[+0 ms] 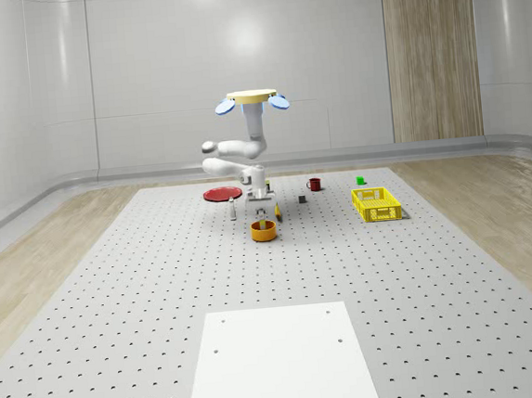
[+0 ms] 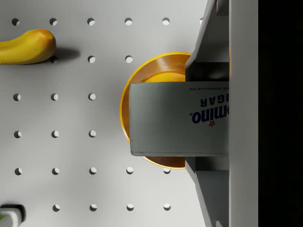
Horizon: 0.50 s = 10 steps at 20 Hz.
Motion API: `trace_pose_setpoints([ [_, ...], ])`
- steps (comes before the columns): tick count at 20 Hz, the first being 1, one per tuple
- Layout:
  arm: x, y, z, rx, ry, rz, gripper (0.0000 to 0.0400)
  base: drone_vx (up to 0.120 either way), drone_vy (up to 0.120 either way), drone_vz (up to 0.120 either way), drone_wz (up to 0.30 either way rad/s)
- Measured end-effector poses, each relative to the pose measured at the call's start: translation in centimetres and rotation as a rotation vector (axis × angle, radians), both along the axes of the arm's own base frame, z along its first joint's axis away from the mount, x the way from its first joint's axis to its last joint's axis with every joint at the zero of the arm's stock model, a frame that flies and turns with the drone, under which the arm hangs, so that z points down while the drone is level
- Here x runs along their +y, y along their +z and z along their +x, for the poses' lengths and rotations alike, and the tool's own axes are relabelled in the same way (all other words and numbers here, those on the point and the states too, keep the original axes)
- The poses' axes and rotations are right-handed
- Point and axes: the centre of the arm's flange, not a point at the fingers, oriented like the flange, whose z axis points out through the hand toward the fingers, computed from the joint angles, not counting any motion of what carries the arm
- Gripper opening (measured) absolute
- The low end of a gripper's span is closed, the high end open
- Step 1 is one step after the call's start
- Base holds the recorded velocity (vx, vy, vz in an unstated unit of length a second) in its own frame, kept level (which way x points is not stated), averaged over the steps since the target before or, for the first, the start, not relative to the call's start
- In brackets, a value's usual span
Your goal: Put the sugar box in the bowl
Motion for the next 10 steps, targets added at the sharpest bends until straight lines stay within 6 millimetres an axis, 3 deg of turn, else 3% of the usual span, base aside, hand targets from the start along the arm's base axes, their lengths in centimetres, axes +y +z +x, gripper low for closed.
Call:
trace_pose_setpoints([
  [4, 0.0, 1.3, 0.0, 0.0, 0.012, 0.0, 0.0166, 0.0, 0.0, 0.0, 0.0],
  [7, -0.3, 1.9, -0.1, -0.001, 0.021, 0.002, 0.0289, 0.0, 0.0, 0.0, 0.0],
  [10, -0.2, 1.6, 0.0, -0.002, 0.009, 0.005, 0.0347, 0.0, 0.0, 0.0, 0.0],
])
